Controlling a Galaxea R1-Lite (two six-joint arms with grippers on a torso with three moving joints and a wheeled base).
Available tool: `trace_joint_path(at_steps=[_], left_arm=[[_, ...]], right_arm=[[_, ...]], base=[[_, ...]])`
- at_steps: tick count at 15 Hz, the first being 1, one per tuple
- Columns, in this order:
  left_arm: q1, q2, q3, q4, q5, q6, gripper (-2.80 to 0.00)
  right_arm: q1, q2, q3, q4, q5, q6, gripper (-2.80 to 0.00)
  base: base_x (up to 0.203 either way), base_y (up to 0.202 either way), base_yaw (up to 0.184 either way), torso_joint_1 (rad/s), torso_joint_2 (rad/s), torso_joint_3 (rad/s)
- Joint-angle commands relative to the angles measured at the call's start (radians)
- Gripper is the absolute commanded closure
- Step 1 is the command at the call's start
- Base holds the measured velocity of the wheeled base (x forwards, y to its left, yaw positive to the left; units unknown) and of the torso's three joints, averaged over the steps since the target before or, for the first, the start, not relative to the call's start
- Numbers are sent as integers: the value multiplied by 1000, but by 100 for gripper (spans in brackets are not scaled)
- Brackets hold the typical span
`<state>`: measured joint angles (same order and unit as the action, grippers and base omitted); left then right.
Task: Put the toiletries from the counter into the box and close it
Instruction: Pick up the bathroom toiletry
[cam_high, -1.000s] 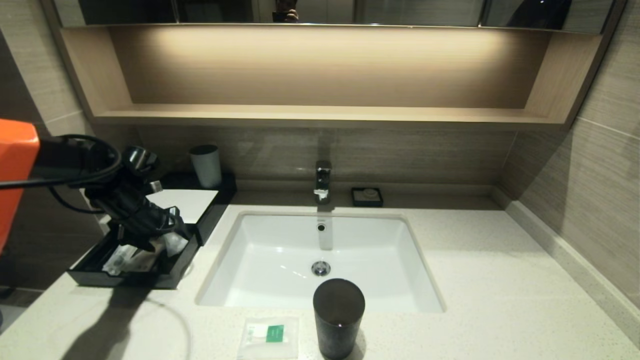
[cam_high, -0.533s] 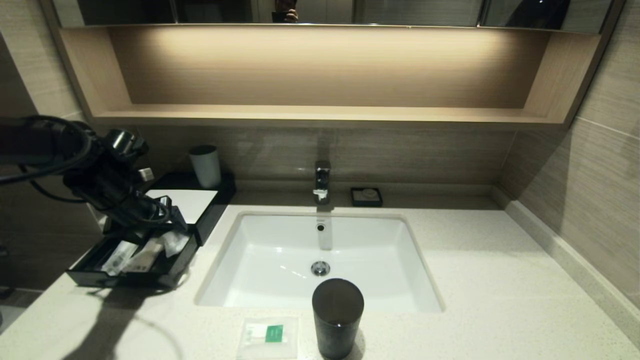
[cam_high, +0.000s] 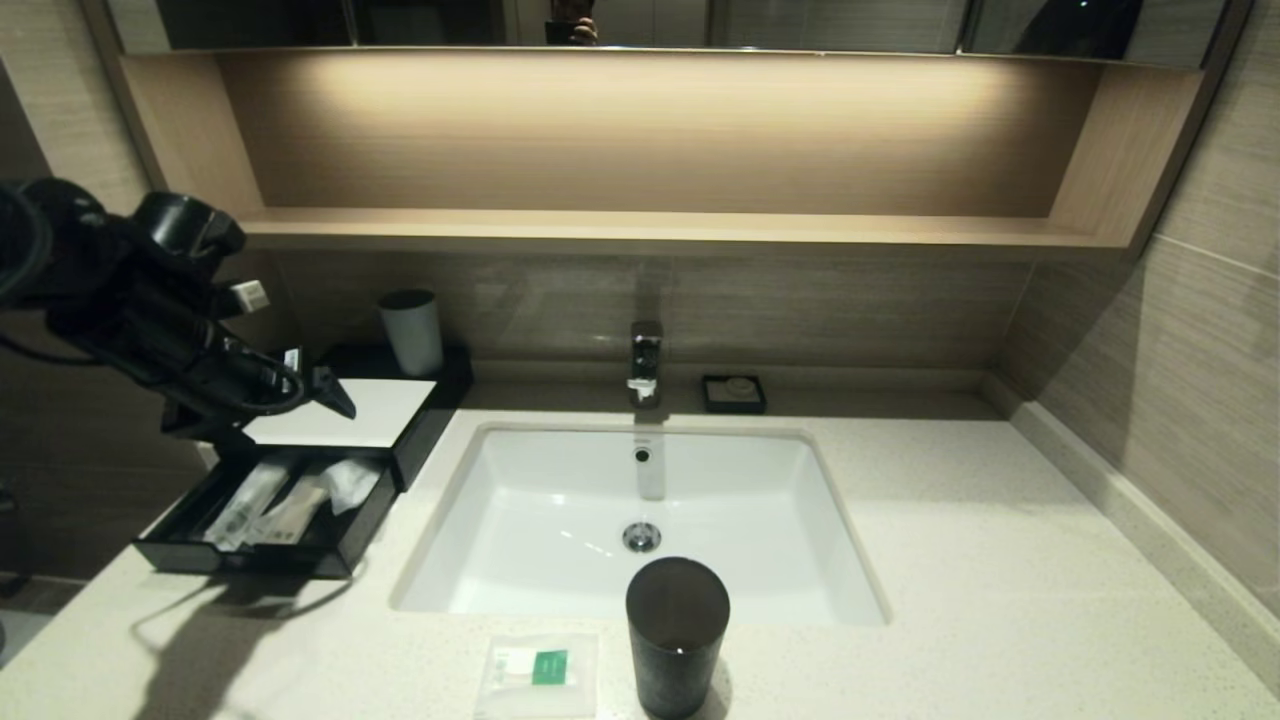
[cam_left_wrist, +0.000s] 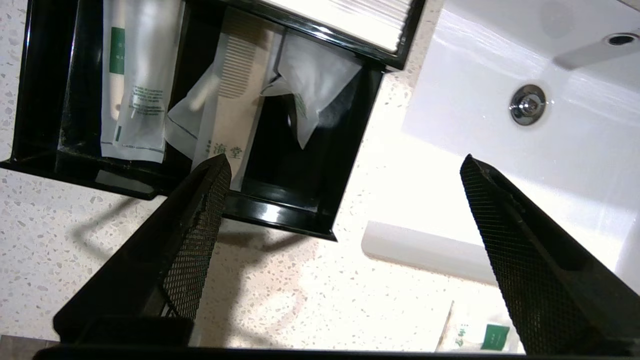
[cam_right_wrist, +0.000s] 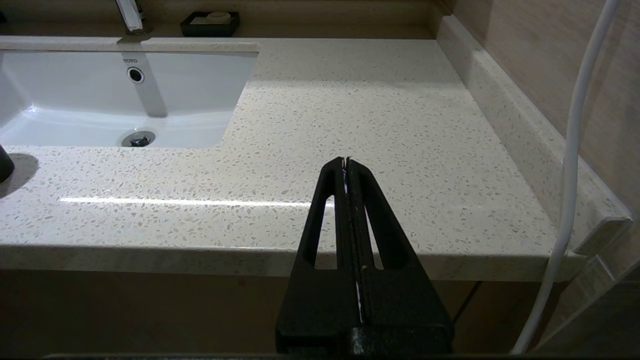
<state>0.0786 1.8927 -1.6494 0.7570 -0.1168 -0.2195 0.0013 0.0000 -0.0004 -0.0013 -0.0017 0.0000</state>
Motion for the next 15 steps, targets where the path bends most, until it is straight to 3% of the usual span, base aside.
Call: trace_joint_path(at_steps=[1, 2, 8, 15], left_arm=[[-45, -74, 27, 2, -1, 2, -280], [-72, -93, 41, 2, -1, 3, 0], [-264, -225, 180, 2, -1, 0, 0], [-376, -334, 401, 0, -1, -13, 0]], right_arm=[[0, 0, 2, 0, 0, 0, 0], [0, 0, 2, 0, 0, 0, 0], [0, 0, 0, 0, 0, 0, 0], [0, 0, 2, 0, 0, 0, 0]], base=[[0, 0, 0, 0, 0, 0], [0, 0, 0, 0, 0, 0], [0, 0, 0, 0, 0, 0], [0, 0, 0, 0, 0, 0]])
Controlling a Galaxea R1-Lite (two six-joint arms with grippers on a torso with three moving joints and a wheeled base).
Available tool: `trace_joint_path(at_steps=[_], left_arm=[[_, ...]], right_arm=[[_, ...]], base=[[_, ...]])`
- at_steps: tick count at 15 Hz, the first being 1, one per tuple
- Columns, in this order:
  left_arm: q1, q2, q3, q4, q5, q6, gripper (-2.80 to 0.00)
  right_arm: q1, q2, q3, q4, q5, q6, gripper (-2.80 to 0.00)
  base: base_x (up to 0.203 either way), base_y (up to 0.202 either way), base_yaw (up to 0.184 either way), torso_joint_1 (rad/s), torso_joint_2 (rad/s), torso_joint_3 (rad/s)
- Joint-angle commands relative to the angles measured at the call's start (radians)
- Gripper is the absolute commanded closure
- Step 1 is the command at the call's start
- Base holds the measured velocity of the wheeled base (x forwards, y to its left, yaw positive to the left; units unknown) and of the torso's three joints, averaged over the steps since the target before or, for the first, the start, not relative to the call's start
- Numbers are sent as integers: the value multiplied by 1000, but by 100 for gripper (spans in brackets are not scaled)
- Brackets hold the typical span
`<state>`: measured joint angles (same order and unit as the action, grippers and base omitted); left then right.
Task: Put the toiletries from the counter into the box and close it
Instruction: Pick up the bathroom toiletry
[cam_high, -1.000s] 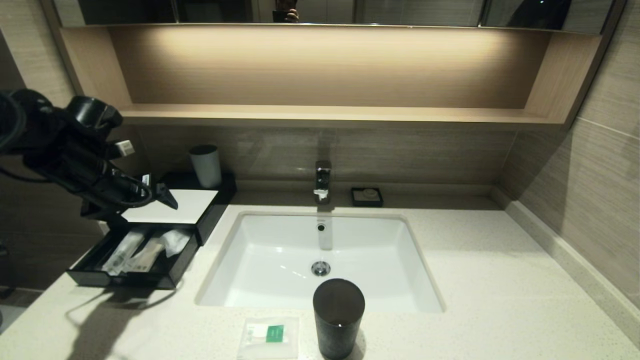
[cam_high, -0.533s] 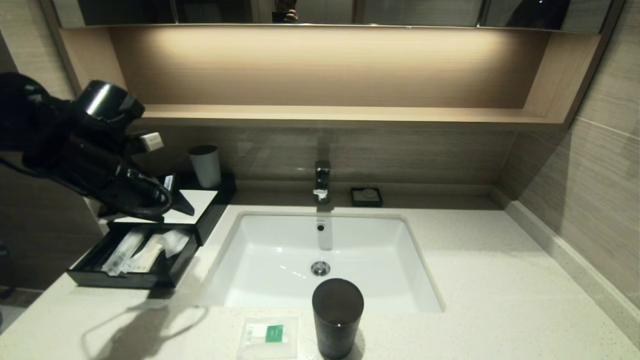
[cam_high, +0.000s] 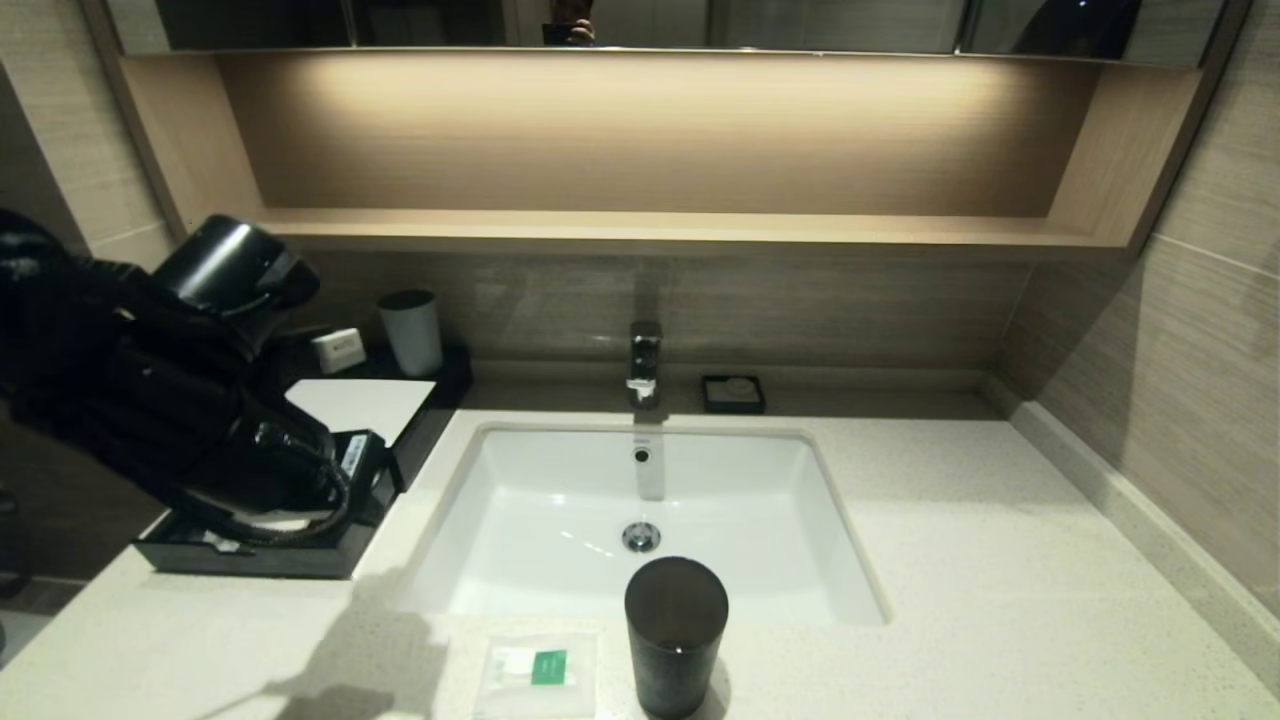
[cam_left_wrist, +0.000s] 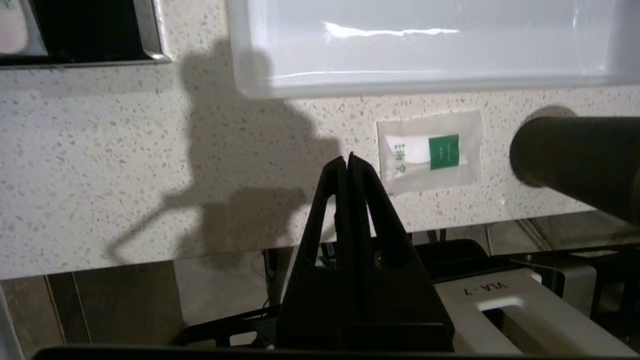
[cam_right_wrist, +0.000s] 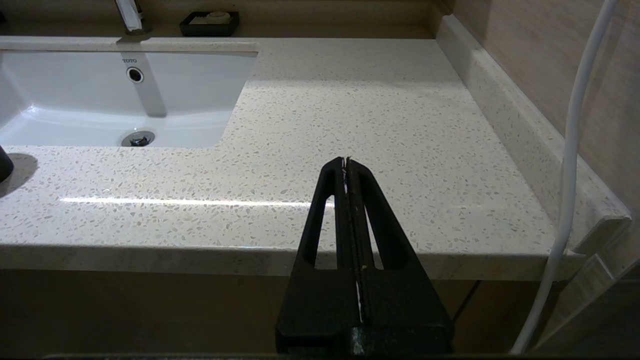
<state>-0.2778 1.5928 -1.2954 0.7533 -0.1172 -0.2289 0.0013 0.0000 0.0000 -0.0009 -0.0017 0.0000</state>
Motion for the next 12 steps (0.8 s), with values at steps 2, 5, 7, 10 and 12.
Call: trace_joint_path(at_steps=[2, 5, 7, 10, 12], left_arm=[[-68, -43, 106, 2, 10, -4, 0], [-182, -26, 166, -11, 77, -9, 0], [-256, 1, 171, -29, 89, -63, 0], [-333, 57, 155, -56, 93, -147, 0], [-351, 91, 146, -73, 99, -164, 0]], right_arm=[[0, 0, 2, -1, 0, 0, 0], [0, 0, 0, -1, 0, 0, 0], [0, 0, 2, -1, 0, 0, 0], [0, 0, 2, -1, 0, 0, 0], [0, 0, 2, -1, 0, 0, 0]], base=[[0, 0, 0, 0, 0, 0], [0, 0, 0, 0, 0, 0], [0, 0, 0, 0, 0, 0], [0, 0, 0, 0, 0, 0], [0, 0, 0, 0, 0, 0]])
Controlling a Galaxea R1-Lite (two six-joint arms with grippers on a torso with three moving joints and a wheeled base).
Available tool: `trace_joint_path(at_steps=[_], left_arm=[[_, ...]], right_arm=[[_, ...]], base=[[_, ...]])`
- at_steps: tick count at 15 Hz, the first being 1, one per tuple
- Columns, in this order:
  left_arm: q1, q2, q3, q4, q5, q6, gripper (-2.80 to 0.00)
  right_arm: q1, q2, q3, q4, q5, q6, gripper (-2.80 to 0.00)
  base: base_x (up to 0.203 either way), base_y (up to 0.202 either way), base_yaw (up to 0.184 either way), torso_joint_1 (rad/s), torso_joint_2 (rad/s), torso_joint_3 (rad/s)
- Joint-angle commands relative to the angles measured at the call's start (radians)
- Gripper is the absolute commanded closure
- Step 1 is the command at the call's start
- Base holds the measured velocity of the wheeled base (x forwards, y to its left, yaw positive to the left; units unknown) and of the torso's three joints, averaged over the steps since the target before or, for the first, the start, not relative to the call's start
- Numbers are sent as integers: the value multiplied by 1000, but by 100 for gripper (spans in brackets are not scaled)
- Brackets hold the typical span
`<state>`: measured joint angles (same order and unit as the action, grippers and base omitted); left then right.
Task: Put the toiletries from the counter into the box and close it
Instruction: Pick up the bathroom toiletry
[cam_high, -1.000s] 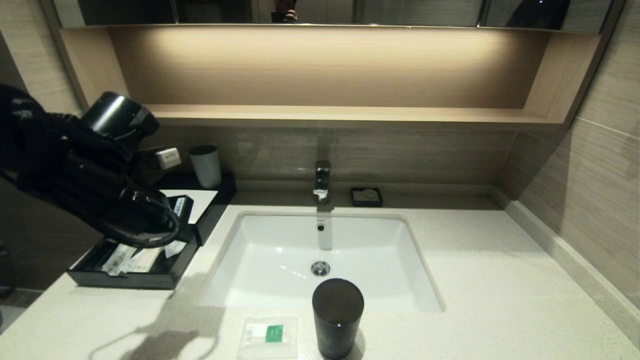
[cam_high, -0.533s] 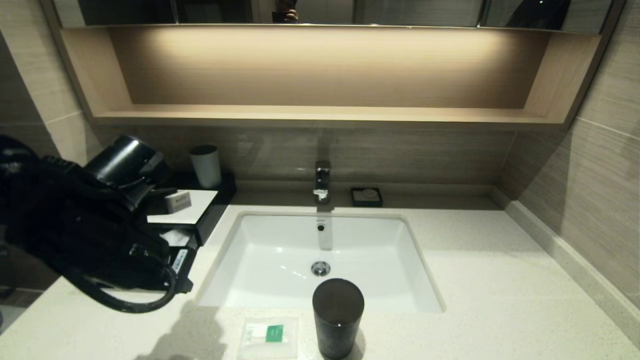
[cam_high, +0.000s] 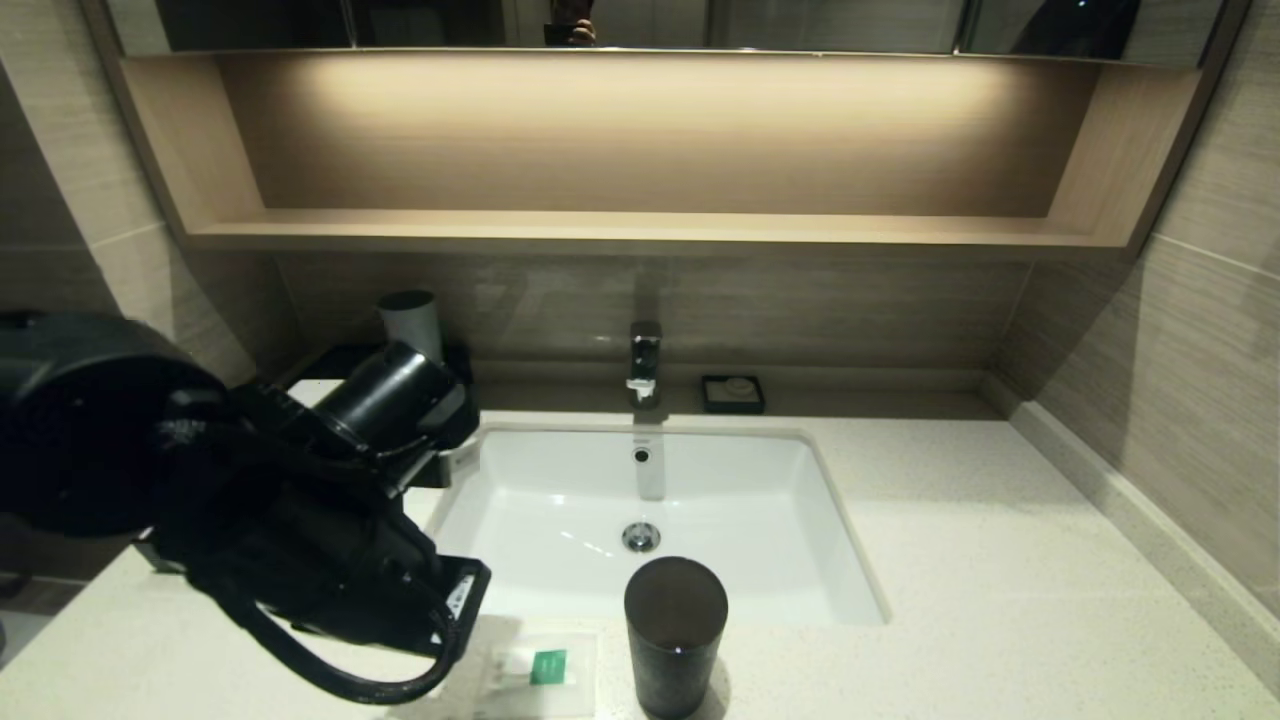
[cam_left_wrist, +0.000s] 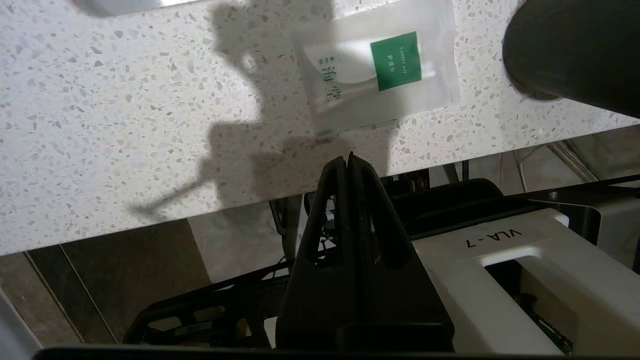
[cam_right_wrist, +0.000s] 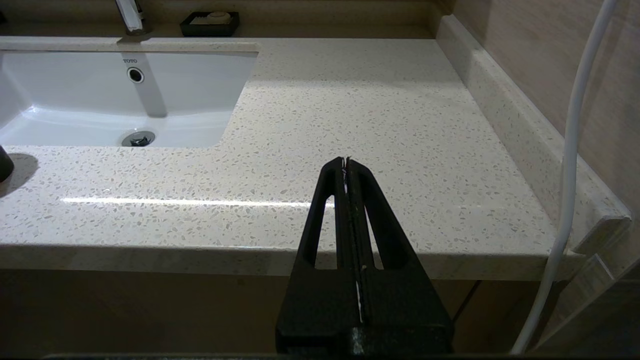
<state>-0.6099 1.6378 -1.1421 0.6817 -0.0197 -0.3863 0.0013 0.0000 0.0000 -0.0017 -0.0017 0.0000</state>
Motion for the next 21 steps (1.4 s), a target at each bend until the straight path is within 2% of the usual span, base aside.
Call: trace_joint_path(at_steps=[1, 9, 21], left_arm=[[-23, 58, -22, -5, 3, -19, 0], [-109, 202, -120, -4, 28, -186, 0], [-131, 275, -146, 30, 81, -256, 0]], right_arm=[[0, 0, 2, 0, 0, 0, 0], [0, 0, 2, 0, 0, 0, 0], [0, 0, 0, 0, 0, 0, 0]], base=[[0, 0, 0, 0, 0, 0], [0, 0, 0, 0, 0, 0], [0, 0, 0, 0, 0, 0]])
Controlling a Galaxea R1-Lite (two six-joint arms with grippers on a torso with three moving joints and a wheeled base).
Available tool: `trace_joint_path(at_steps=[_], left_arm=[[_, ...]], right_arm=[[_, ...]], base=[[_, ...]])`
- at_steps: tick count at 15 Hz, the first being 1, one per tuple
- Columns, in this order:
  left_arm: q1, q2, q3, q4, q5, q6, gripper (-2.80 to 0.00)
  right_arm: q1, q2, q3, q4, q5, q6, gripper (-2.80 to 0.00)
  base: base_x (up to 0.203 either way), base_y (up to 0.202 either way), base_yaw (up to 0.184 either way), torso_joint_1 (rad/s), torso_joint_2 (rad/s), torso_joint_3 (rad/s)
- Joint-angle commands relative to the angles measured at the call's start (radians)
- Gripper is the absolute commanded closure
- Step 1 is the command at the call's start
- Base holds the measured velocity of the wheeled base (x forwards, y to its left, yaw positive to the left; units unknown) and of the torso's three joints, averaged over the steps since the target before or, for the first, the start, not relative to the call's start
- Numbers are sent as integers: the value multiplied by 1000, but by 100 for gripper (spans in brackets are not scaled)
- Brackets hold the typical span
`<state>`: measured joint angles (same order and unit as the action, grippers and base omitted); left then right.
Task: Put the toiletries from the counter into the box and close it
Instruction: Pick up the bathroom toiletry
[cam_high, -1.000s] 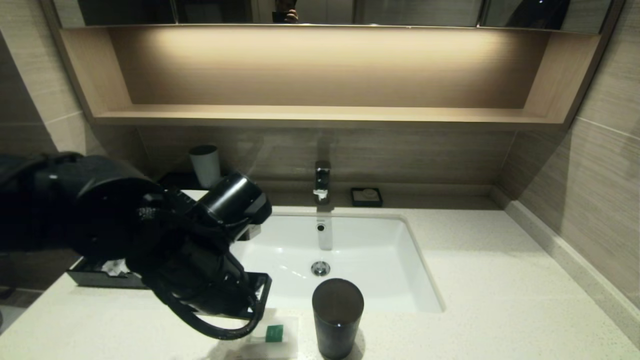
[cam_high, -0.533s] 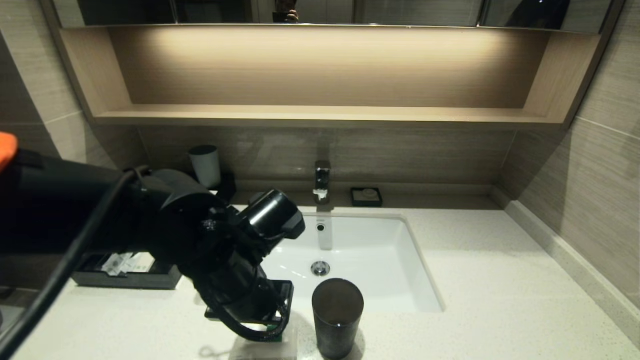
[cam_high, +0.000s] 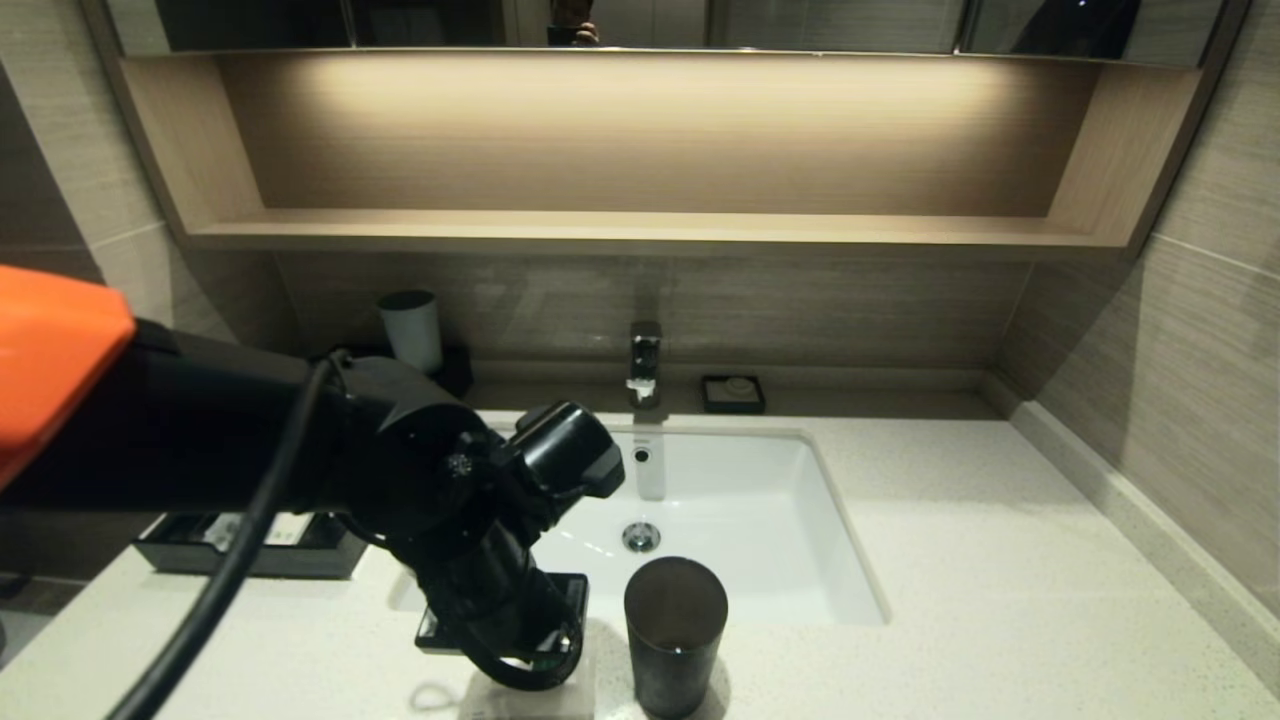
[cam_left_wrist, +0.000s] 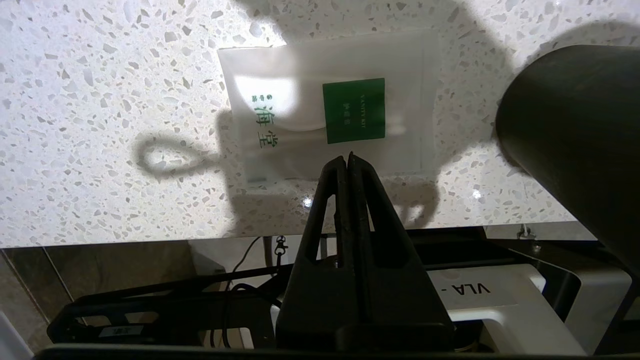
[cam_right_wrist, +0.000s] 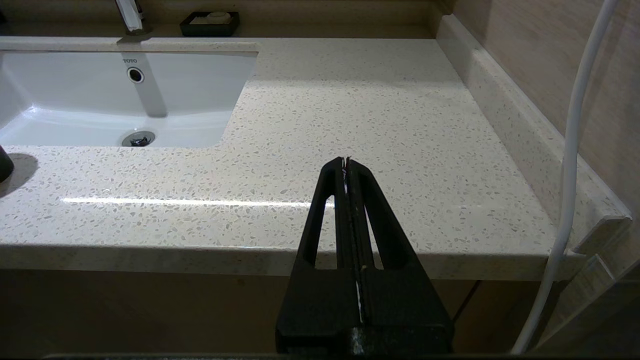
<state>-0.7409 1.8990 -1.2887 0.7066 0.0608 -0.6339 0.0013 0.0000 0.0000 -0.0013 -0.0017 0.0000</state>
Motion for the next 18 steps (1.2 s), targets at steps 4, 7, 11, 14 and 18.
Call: trace_joint_path(at_steps=[4, 7, 11, 14, 18], left_arm=[[0, 18, 1, 5, 1, -19, 0], [3, 22, -4, -4, 2, -52, 0], [4, 15, -6, 2, 2, -53, -280], [8, 19, -4, 4, 5, -63, -280], [8, 44, -3, 5, 30, -68, -280]], right_arm=[[0, 0, 1, 0, 0, 0, 0], [0, 0, 0, 0, 0, 0, 0], [0, 0, 2, 0, 0, 0, 0], [0, 0, 1, 0, 0, 0, 0], [0, 0, 2, 0, 0, 0, 0]], base=[[0, 0, 0, 0, 0, 0], [0, 0, 0, 0, 0, 0], [0, 0, 0, 0, 0, 0], [0, 0, 0, 0, 0, 0], [0, 0, 0, 0, 0, 0]])
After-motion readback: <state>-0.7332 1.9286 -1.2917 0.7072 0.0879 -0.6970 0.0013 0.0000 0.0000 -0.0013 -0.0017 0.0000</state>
